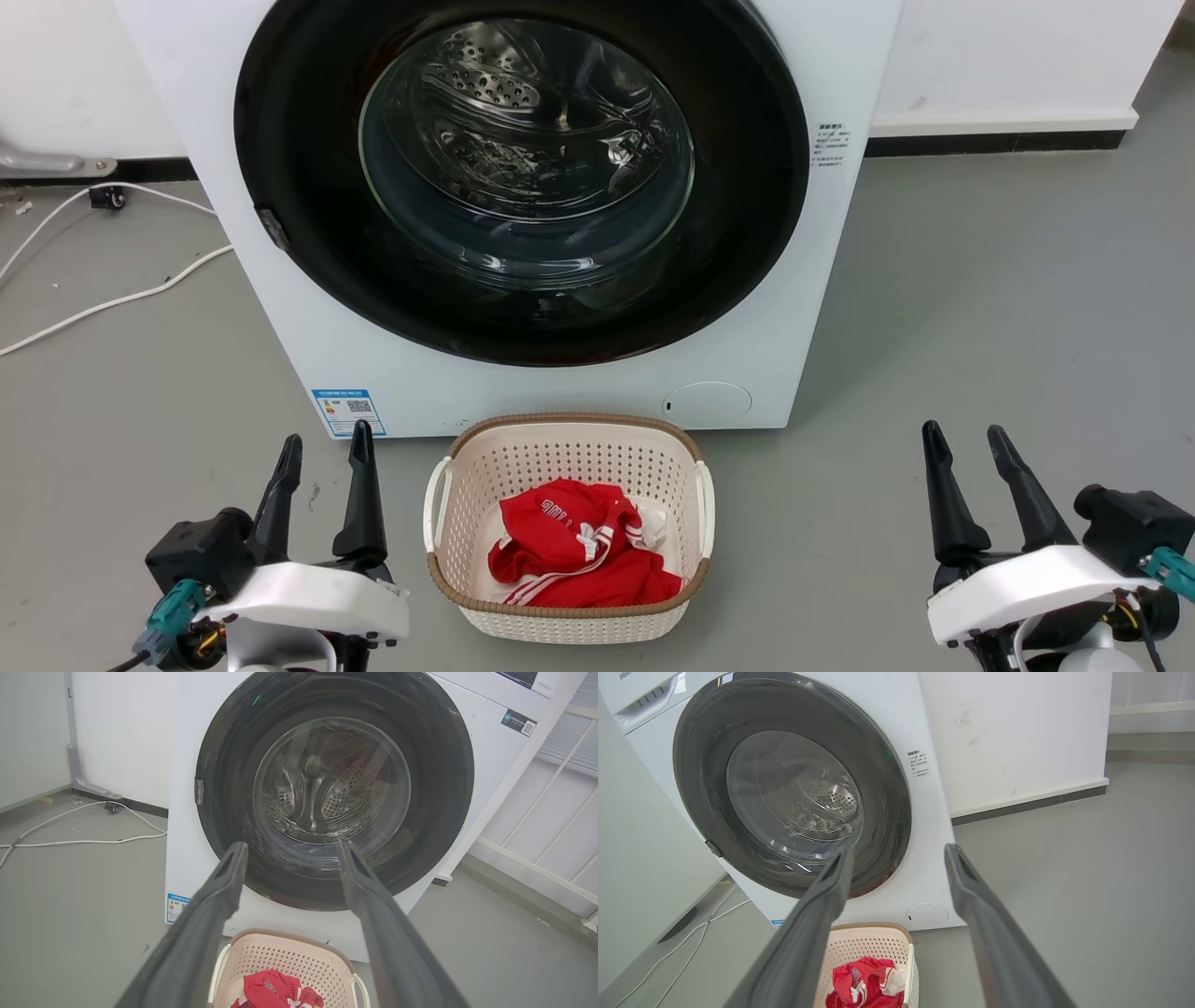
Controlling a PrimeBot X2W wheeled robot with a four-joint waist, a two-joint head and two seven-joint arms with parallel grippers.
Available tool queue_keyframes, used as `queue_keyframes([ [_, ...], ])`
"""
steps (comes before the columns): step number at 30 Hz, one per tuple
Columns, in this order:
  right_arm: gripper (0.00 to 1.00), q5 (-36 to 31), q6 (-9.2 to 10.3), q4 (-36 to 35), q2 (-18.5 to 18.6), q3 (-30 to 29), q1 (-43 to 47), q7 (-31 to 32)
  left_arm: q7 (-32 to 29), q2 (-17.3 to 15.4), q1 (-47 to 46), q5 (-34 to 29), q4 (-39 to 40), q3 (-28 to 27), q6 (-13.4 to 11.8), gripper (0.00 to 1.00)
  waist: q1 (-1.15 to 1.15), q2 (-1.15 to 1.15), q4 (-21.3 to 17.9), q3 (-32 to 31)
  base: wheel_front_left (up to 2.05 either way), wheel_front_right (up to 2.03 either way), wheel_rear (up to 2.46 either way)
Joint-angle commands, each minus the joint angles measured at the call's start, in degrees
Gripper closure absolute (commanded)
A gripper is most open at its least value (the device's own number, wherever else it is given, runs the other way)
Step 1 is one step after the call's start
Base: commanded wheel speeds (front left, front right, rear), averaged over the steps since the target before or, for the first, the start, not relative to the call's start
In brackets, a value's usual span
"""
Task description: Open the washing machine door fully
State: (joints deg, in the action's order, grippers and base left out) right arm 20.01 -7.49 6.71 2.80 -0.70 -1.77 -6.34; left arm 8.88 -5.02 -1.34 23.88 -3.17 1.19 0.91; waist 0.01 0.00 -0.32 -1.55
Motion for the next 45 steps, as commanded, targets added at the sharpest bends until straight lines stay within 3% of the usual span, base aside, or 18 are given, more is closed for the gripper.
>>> queue_keyframes([
  [1,0.00,-1.94,0.00,-0.61,0.17,-0.07,0.22,-0.20,0.72,-0.74,0.37,-1.92,0.71,0.33,-0.48,0.00,0.00,0.00,0.06,-0.07,0.00,0.00,0.00],
  [31,0.00,-14.37,0.01,-0.57,0.16,0.11,0.45,-1.81,4.49,-2.87,-0.56,-15.87,1.48,3.58,-5.55,0.00,0.00,0.00,-0.28,-0.41,0.00,0.00,0.00],
  [45,0.00,-17.22,0.01,0.19,0.14,0.58,0.49,-2.88,6.02,-1.75,0.38,-19.64,0.31,2.79,-5.19,0.00,0.00,0.00,-0.44,-0.50,0.00,0.00,0.00],
])
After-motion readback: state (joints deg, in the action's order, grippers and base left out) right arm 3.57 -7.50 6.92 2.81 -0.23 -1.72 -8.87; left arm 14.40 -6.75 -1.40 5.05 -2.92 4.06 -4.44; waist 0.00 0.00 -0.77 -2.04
